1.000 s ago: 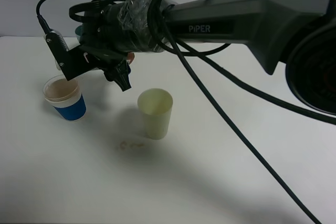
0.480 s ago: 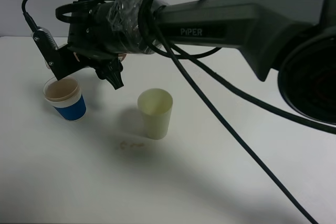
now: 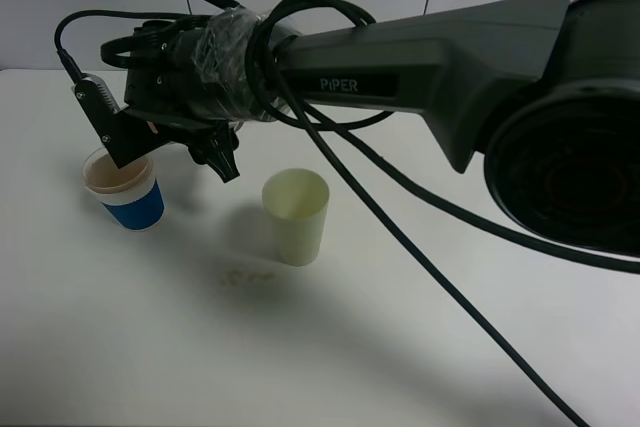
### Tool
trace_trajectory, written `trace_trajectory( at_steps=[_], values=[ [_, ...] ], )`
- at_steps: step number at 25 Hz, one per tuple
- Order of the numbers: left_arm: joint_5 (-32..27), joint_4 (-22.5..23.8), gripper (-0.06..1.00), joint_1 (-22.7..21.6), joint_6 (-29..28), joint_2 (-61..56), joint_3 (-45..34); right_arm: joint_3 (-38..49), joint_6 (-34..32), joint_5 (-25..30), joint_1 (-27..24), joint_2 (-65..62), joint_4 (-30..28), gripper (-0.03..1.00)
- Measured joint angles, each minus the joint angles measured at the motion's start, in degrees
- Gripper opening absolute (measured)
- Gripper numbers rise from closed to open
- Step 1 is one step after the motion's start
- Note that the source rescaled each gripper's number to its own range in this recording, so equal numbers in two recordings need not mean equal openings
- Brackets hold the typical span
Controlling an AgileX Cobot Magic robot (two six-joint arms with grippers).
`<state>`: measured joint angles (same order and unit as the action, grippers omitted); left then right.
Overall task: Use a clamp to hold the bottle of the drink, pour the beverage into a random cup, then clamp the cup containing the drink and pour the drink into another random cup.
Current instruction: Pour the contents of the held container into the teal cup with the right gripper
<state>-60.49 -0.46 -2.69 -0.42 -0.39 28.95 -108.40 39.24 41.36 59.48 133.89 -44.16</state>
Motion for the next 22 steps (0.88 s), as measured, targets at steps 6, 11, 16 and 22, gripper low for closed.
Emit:
trace_trajectory(
  at_steps=[6,11,16,22],
  values=[
    [0.0,0.0,0.93,0.0,0.0,0.0,0.0,0.0,1.8,2.0,0.2,0.0,0.0,0.01],
    [0.0,0.0,0.93,0.0,0.0,0.0,0.0,0.0,2.2,4.5,0.2,0.0,-0.6,0.01],
    [0.0,0.0,0.93,0.0,0.0,0.0,0.0,0.0,3.3,4.5,0.2,0.0,-1.4,0.01],
    [0.0,0.0,0.93,0.0,0.0,0.0,0.0,0.0,3.4,5.5,0.3,0.0,-2.8,0.01]
  ],
)
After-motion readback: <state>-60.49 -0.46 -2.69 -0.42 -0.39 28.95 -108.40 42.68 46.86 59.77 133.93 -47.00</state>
